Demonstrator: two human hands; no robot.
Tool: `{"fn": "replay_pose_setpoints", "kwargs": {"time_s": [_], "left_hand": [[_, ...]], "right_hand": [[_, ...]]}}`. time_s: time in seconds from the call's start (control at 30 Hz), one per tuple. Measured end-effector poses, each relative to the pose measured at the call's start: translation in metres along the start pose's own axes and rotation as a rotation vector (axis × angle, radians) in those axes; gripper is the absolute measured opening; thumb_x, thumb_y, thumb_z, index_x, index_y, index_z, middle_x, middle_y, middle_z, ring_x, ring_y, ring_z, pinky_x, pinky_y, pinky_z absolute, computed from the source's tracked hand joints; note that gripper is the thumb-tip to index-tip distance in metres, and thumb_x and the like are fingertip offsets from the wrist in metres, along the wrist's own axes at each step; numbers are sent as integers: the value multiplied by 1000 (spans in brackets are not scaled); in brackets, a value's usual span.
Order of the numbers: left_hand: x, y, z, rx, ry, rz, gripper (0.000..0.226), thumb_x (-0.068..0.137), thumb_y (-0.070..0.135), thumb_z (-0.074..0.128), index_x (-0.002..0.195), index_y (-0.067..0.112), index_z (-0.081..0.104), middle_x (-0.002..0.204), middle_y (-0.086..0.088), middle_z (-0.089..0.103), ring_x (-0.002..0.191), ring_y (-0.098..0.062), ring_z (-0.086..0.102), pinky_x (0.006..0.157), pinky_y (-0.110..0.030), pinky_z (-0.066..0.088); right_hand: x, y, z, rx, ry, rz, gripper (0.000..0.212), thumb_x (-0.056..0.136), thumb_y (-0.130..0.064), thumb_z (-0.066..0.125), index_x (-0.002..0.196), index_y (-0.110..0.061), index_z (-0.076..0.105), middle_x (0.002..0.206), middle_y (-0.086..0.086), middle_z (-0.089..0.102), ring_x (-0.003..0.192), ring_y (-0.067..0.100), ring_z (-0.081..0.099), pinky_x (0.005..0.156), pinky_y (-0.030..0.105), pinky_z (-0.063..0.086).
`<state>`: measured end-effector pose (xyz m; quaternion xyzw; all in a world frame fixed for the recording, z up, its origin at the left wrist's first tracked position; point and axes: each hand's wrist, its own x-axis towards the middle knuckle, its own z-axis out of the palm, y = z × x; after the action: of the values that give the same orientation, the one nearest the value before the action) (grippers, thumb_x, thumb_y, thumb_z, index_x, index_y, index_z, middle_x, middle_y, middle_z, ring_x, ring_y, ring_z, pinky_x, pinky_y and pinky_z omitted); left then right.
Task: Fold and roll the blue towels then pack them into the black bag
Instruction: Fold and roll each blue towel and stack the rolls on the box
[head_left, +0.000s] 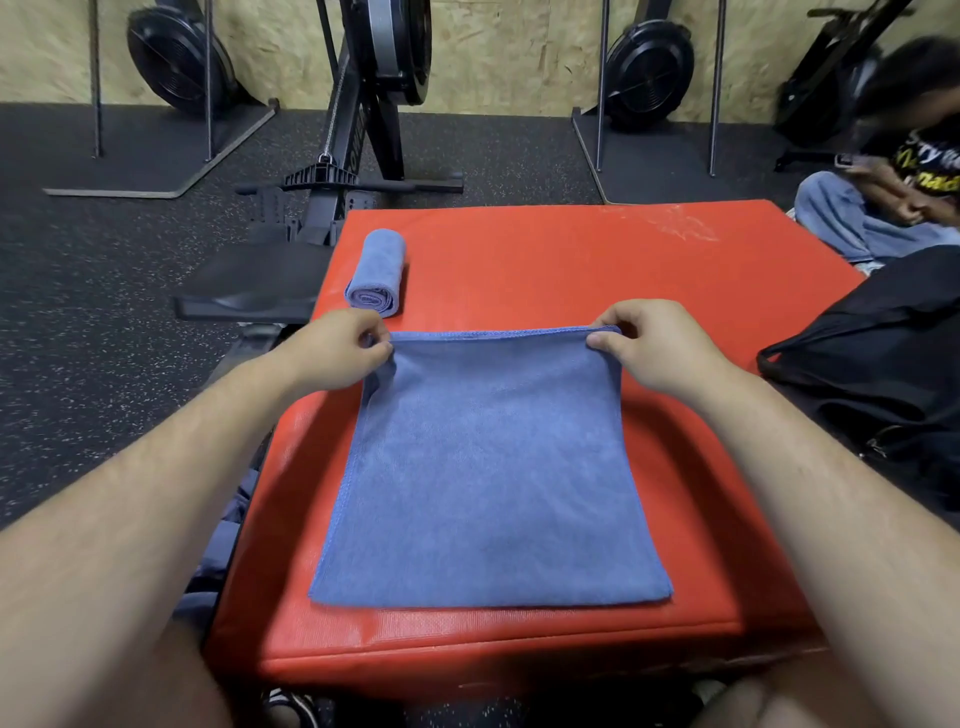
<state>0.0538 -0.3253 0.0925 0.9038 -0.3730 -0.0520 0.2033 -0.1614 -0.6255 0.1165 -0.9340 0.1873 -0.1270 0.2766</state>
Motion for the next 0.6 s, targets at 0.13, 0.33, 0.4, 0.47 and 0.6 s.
{"fn": "replay_pose_setpoints", "kwargs": {"time_s": [0.13,0.33,0.4,0.47,0.6], "left_hand": [[1,3,-8,-143,119,-74,9,88,19,64,79,19,65,77,7,67,70,-13,60,66,-30,47],[6,-6,-15,-280,196,-83,7,90,19,70,87,23,64,85,4,68,74,-13,59,70,-30,46],[5,-6,-17,-267,206,-66,14,89,16,70,98,26,64,90,6,66,76,-14,56,74,-31,45],[5,-3,-18,-155,252,-57,23,91,17,69,112,24,68,92,7,63,77,-14,54,75,-30,41],[4,11,-20,-178,304,-108,13,96,11,59,97,18,70,89,2,65,58,-13,67,65,-30,50]], "right_hand": [[-1,0,-2,-17,5,10,6,91,-20,68,90,-21,74,88,-7,69,85,13,60,72,26,38],[4,2,-3,-7,69,52,8,84,-17,76,88,-24,72,77,-17,62,70,2,53,60,10,34],[5,1,-3,20,106,53,22,82,-17,78,101,-25,70,79,-14,62,69,-1,53,61,11,35],[7,-2,-2,42,112,87,28,83,-17,78,108,-25,69,85,-9,67,74,6,57,66,21,41],[10,-13,4,121,97,146,12,86,-9,68,81,-20,70,72,1,73,66,12,71,76,35,57]]}}
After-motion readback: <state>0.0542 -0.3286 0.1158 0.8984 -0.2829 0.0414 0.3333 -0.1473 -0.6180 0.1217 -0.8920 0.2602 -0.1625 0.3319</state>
